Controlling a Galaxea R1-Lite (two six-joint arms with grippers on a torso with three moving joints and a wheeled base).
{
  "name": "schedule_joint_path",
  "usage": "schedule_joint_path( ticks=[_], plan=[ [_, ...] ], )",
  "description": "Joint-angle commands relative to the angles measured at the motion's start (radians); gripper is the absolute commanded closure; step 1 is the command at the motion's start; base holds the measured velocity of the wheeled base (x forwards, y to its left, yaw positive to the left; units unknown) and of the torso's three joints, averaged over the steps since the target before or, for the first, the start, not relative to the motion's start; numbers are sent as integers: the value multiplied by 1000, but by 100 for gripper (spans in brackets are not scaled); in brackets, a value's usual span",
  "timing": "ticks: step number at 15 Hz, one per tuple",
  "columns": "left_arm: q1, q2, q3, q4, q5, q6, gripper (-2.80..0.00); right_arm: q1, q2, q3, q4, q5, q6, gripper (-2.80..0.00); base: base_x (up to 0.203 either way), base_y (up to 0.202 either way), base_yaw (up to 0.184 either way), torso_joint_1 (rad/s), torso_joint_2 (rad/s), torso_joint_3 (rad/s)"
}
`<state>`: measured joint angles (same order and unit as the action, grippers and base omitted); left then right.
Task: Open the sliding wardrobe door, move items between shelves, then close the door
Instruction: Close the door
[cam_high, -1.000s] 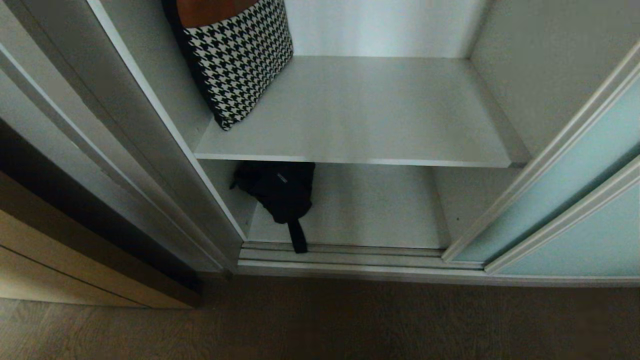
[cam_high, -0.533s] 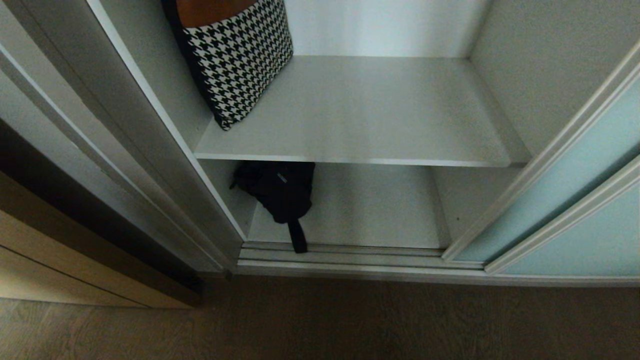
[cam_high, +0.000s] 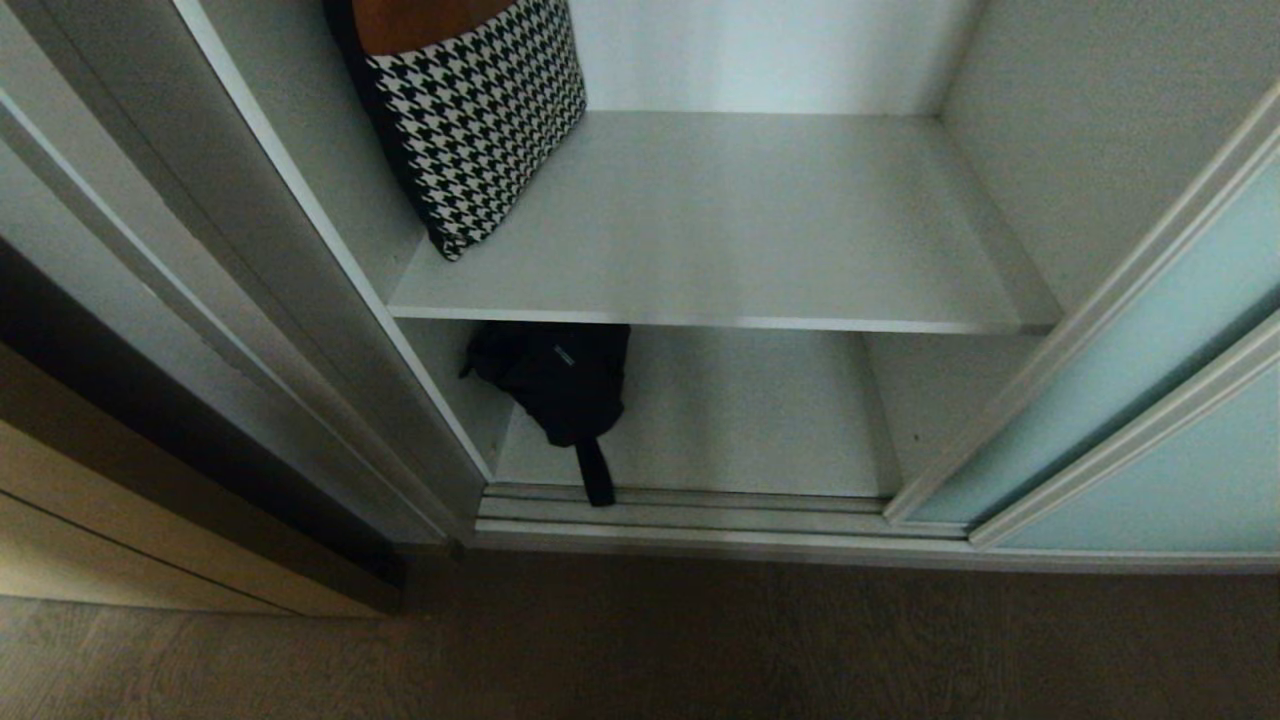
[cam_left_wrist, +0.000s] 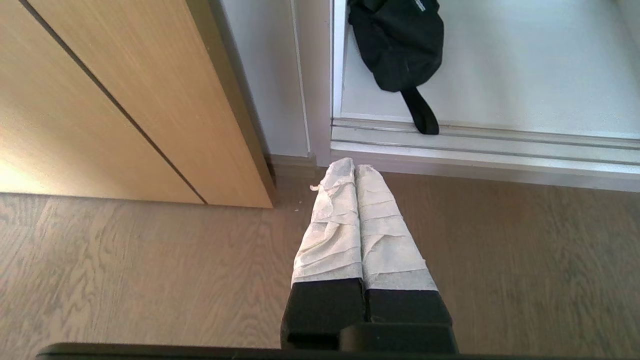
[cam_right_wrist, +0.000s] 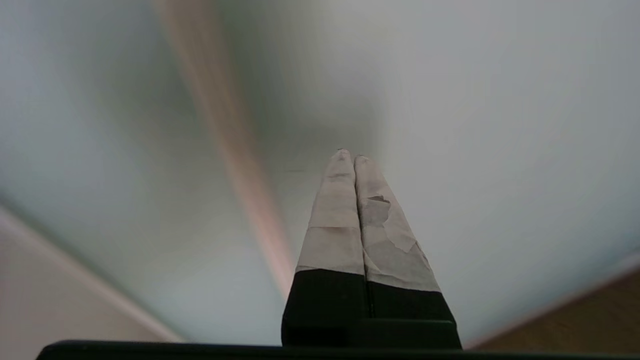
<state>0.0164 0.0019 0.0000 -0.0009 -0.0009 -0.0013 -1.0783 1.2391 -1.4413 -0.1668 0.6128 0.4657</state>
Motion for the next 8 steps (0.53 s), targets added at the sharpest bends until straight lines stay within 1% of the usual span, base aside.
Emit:
schedule_joint_path(
  ticks=[1, 3, 8],
  plan=[
    [0, 1, 0, -1, -1, 0, 0, 50, -10, 2, -2, 1, 5, 0, 0, 0, 0, 0, 0, 0],
    [0, 1, 0, -1, -1, 0, 0, 81, 9, -14, -5, -4, 4, 0, 0, 0, 0, 0, 0, 0],
    [0, 1, 0, -1, -1, 0, 0, 69, 70, -64, -17, -14, 11, 0, 0, 0, 0, 0, 0, 0]
  ],
)
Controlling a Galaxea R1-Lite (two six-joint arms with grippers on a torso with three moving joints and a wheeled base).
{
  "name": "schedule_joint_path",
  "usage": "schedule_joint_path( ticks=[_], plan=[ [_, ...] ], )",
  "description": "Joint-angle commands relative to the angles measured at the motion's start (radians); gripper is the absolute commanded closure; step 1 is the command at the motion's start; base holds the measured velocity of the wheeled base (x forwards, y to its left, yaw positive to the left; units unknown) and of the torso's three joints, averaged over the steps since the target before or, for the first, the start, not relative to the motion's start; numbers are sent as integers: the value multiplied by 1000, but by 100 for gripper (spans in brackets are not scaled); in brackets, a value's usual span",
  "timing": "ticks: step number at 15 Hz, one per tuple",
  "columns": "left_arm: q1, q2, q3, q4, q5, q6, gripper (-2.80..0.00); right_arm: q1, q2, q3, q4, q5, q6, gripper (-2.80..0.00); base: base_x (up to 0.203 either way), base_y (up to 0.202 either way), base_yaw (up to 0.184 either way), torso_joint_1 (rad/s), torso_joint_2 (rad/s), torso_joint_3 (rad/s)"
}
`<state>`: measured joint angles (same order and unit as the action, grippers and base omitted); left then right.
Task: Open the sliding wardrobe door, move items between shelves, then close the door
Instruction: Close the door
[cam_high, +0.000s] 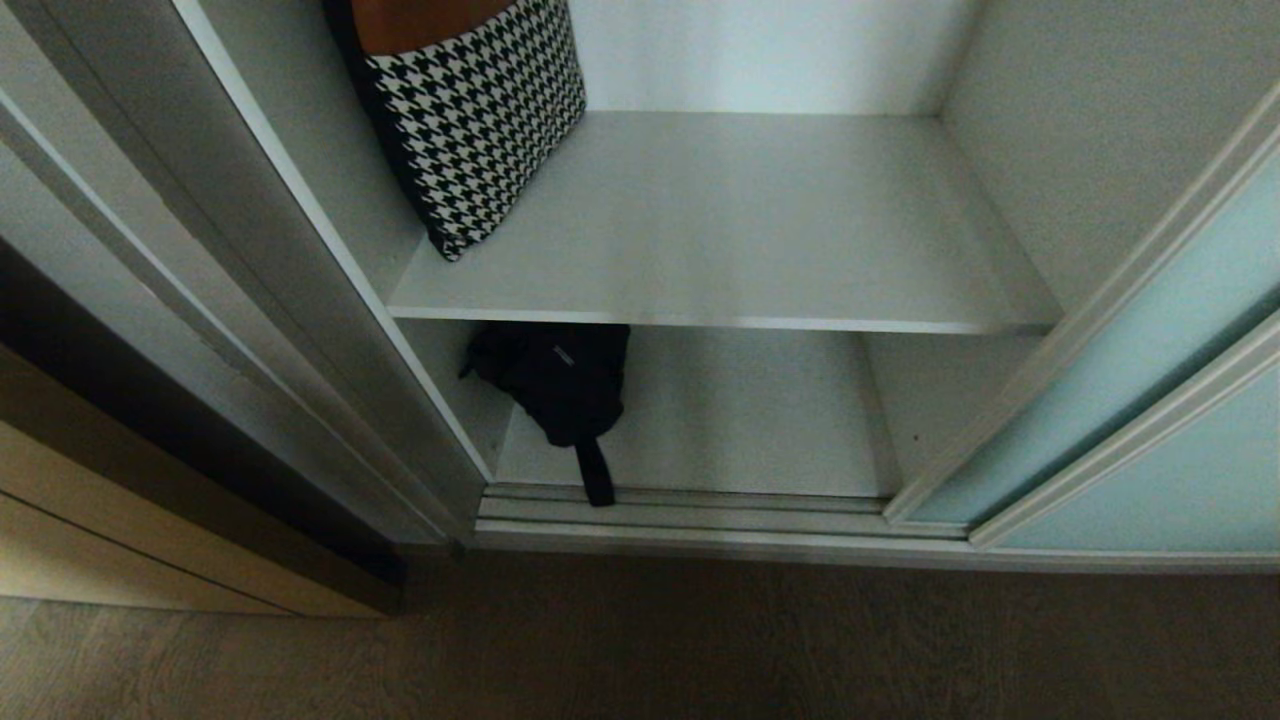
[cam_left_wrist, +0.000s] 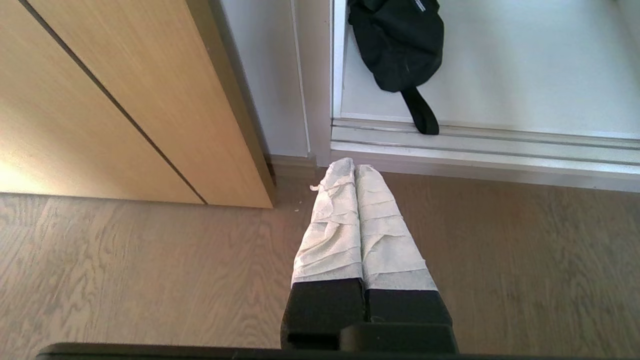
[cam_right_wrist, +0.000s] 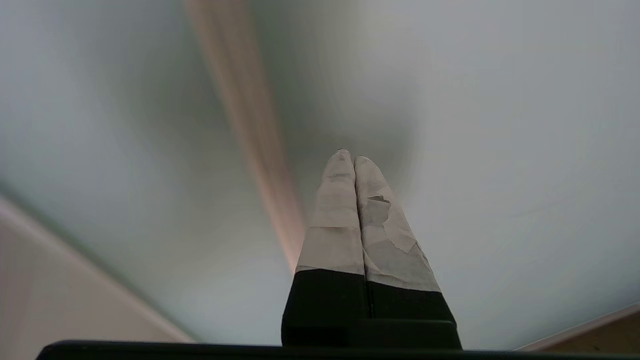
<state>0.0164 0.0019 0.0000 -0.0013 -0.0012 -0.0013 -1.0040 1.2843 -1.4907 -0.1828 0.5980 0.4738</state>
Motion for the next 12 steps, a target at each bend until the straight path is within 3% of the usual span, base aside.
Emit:
schedule_joint_path(
  ticks=[1, 8, 12],
  plan=[
    [0, 1, 0, 0, 0, 0, 0, -10, 36, -26, -4, -8, 3, 0, 0, 0, 0, 0, 0, 0],
    [0, 1, 0, 0, 0, 0, 0, -28, 86, -26, -61, -15, 58, 0, 0, 0, 0, 0, 0, 0],
    [0, 1, 0, 0, 0, 0, 0, 23, 119, -24, -87, -16, 55, 0, 0, 0, 0, 0, 0, 0]
  ],
)
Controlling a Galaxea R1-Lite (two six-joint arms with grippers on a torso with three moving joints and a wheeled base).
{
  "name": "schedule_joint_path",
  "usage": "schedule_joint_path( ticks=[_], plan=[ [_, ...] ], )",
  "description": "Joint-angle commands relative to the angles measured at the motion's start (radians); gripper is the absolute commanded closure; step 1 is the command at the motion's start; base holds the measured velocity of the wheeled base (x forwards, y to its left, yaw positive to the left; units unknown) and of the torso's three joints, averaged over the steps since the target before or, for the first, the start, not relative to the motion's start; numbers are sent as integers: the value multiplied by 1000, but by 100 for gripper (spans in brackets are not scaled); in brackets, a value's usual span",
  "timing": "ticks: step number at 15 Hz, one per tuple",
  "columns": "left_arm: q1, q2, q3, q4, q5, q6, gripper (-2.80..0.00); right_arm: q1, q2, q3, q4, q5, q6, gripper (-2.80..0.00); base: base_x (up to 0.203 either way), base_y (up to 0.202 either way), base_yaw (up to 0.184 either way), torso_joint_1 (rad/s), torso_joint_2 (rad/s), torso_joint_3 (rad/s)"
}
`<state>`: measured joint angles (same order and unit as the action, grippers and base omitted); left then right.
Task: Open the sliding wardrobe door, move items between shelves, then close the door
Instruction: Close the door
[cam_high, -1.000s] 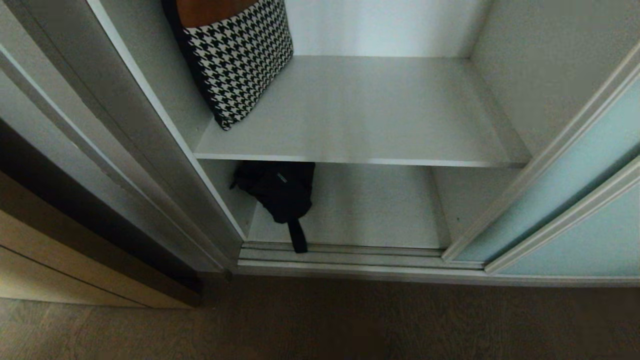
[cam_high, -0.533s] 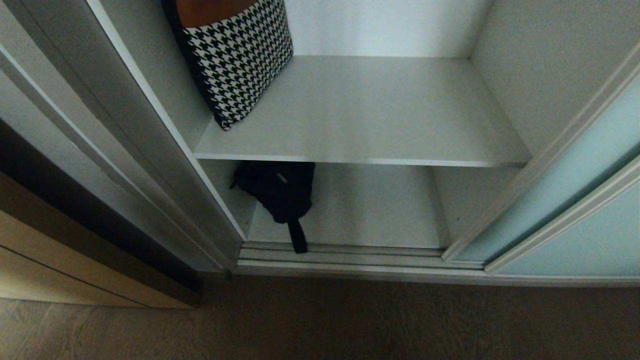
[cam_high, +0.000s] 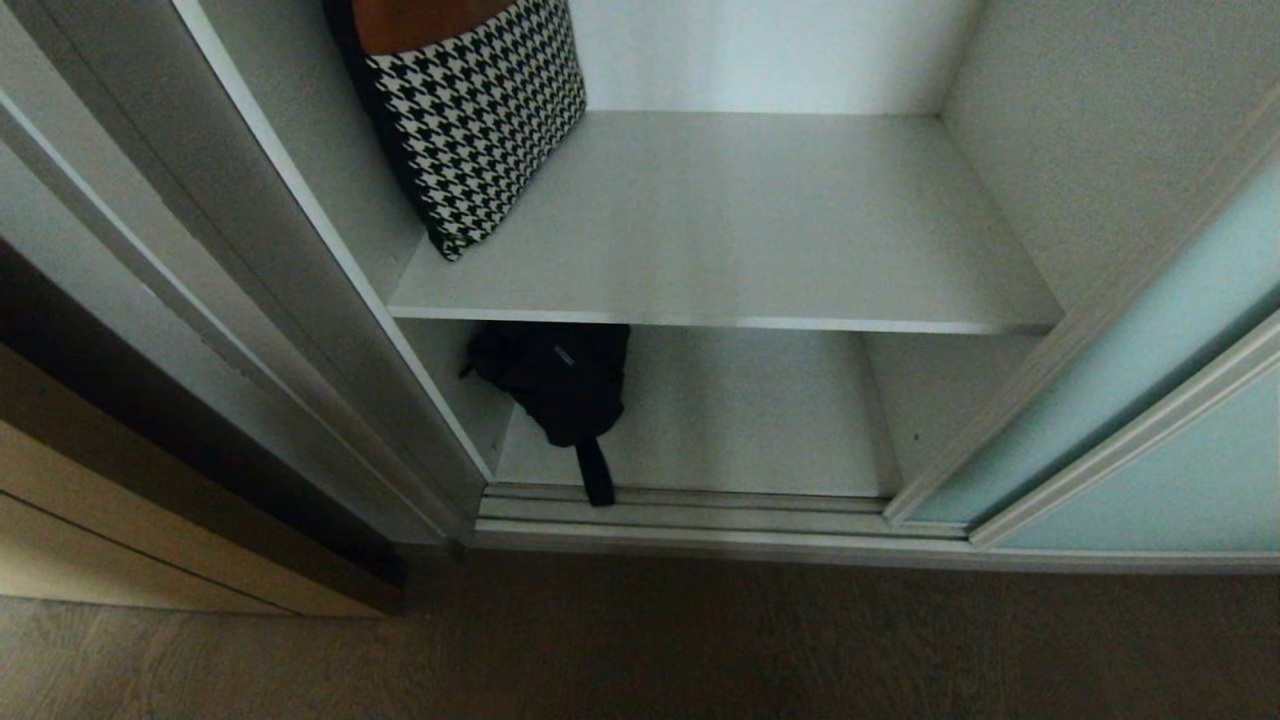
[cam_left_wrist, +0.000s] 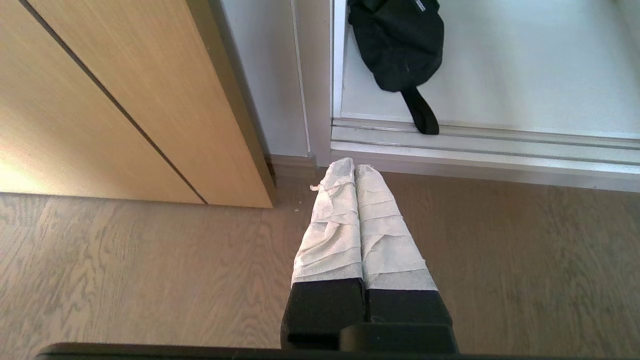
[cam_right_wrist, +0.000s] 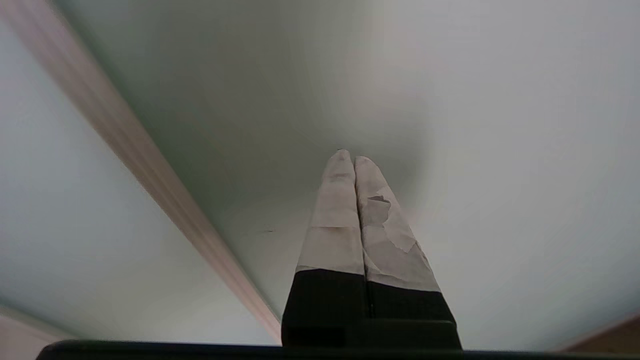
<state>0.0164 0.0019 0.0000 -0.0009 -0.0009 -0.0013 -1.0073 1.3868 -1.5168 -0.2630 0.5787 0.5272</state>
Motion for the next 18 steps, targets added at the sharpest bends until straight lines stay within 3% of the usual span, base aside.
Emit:
schedule_joint_path(
  ticks=[1, 7, 18],
  plan=[
    [0, 1, 0, -1, 1, 0, 0, 55, 17, 8, -16, 2, 1, 0, 0, 0, 0, 0, 0, 0],
    [0, 1, 0, -1, -1, 0, 0, 110, 44, -25, -18, -36, 4, 0, 0, 0, 0, 0, 0, 0],
    [0, 1, 0, -1, 0, 0, 0, 277, -94, 116, -19, -42, -7, 0, 0, 0, 0, 0, 0, 0]
  ],
)
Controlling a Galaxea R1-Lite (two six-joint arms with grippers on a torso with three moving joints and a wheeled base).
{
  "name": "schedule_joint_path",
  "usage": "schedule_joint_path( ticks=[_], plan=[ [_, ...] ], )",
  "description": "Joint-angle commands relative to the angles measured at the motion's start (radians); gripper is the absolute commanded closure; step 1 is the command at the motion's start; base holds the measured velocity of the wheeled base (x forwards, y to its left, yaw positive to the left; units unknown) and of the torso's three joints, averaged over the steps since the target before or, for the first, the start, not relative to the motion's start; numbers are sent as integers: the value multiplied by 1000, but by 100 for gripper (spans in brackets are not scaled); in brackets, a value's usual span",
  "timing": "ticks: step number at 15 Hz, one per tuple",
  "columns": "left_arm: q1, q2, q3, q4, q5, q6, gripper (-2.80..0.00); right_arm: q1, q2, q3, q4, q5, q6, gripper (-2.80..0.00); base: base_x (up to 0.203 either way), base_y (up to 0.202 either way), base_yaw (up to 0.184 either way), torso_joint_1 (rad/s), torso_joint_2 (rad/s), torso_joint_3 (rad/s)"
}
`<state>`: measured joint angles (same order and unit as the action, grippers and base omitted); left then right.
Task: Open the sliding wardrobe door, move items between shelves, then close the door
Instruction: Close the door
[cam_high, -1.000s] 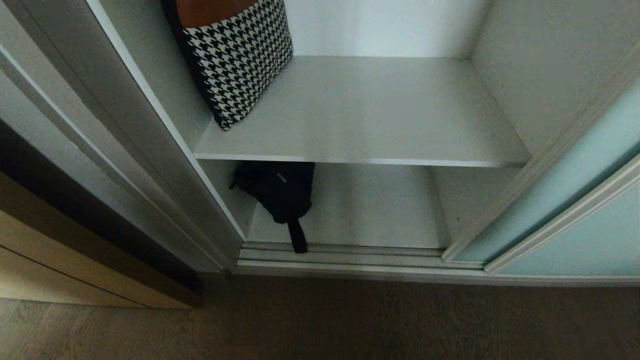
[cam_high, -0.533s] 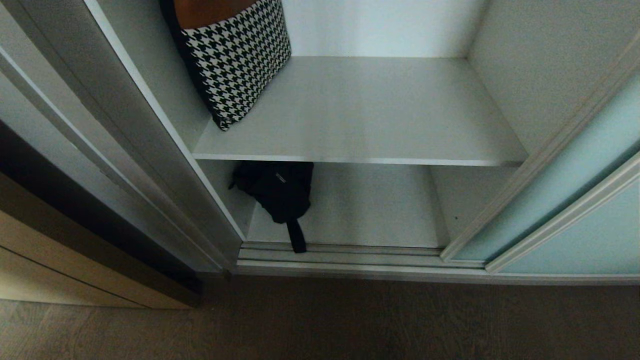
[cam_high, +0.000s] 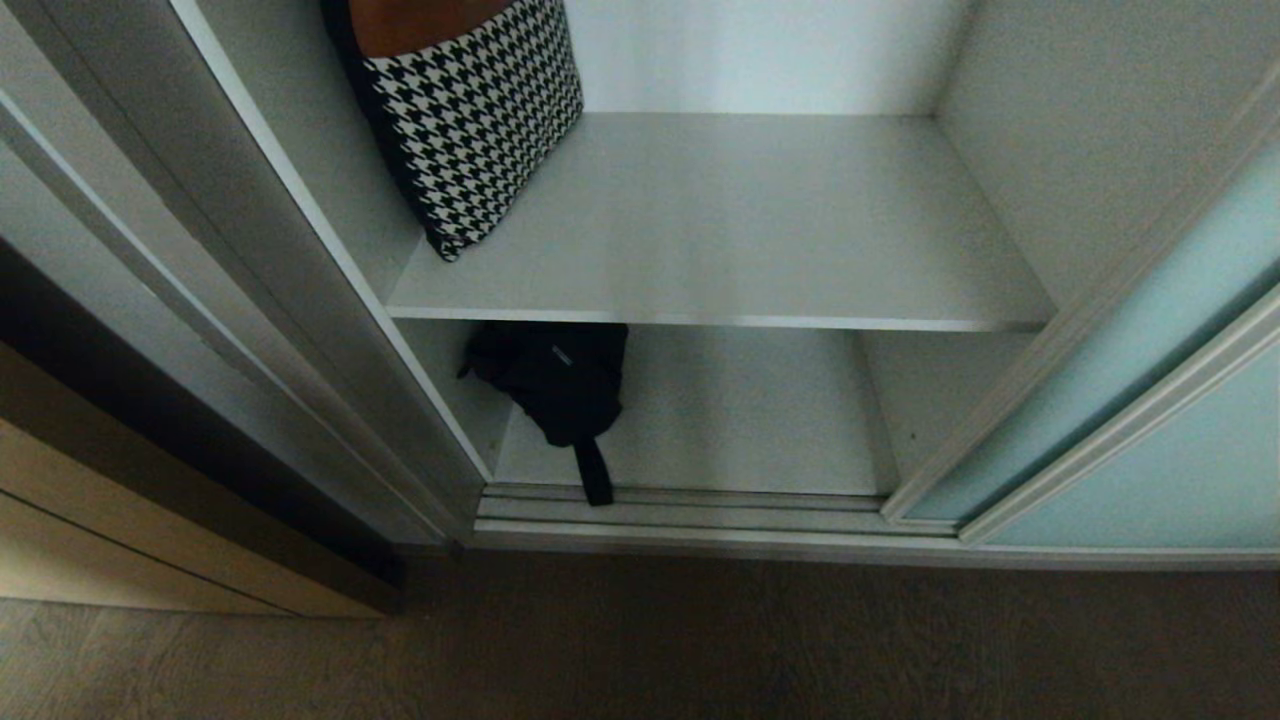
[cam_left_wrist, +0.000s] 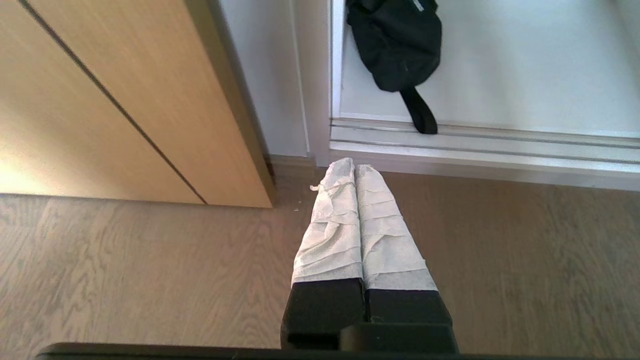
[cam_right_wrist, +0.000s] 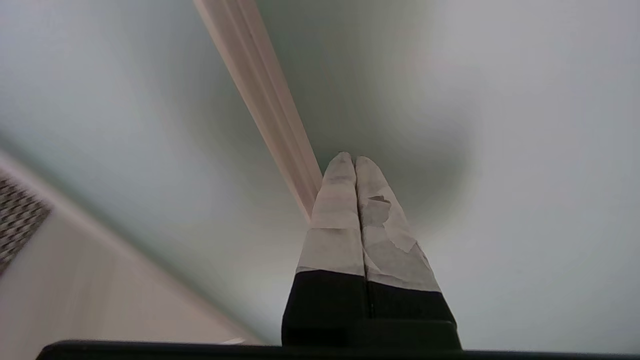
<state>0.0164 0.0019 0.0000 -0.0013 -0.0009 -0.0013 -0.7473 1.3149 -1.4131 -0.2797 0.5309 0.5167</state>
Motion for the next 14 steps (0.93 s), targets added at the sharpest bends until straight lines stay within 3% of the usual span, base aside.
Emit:
schedule_joint_path(
  ticks=[1, 3, 8, 11, 14],
  plan=[
    [0, 1, 0, 0, 1, 0, 0, 29, -26, 18, -3, 6, 3, 0, 0, 0, 0, 0, 0, 0],
    [0, 1, 0, 0, 0, 0, 0, 80, -49, 46, -4, 6, -2, 0, 0, 0, 0, 0, 0, 0],
    [0, 1, 0, 0, 1, 0, 0, 241, -134, 157, -2, 4, -130, 0, 0, 0, 0, 0, 0, 0],
    [0, 1, 0, 0, 0, 0, 0, 385, -197, 232, -2, 5, -200, 0, 0, 0, 0, 0, 0, 0],
    [0, 1, 0, 0, -1, 0, 0, 577, -240, 309, 6, -7, -328, 0, 0, 0, 0, 0, 0, 0]
  ],
)
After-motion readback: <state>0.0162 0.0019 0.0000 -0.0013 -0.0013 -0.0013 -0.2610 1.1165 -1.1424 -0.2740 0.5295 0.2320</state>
